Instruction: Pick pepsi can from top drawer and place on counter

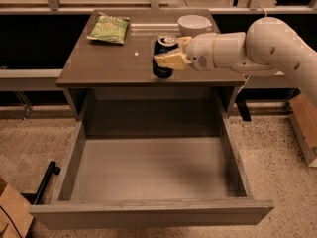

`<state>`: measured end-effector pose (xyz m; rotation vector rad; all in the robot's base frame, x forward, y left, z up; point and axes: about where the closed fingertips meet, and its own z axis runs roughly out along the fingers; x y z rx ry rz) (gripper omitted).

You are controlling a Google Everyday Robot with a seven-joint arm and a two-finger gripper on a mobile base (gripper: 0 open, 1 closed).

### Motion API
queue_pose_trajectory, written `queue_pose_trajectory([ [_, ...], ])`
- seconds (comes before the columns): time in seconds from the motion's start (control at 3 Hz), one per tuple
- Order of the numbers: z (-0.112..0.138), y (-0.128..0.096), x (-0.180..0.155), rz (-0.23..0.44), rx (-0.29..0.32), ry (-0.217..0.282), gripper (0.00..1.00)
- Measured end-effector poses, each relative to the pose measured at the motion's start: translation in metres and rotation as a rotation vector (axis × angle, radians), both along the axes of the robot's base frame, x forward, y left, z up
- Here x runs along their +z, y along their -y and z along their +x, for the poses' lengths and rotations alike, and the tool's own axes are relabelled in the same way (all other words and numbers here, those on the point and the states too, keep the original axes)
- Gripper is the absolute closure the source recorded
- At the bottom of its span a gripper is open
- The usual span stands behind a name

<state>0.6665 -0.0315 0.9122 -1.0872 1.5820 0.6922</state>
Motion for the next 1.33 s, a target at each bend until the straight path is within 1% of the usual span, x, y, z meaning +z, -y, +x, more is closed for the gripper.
queue_pose_trajectory([
  [0.33,0.039,-0.005,0.013,0.026,-0.048,0.03,1.0],
  [0.67,0.073,-0.01,0.01,0.009,-0.06,0.019,0.84],
  [1.0,0.098,-0.009,-0.003,-0.042,-0.063,-0.021,0.54],
  [1.33,0.097,-0.013,-0.004,-0.039,-0.058,-0.022,0.3],
])
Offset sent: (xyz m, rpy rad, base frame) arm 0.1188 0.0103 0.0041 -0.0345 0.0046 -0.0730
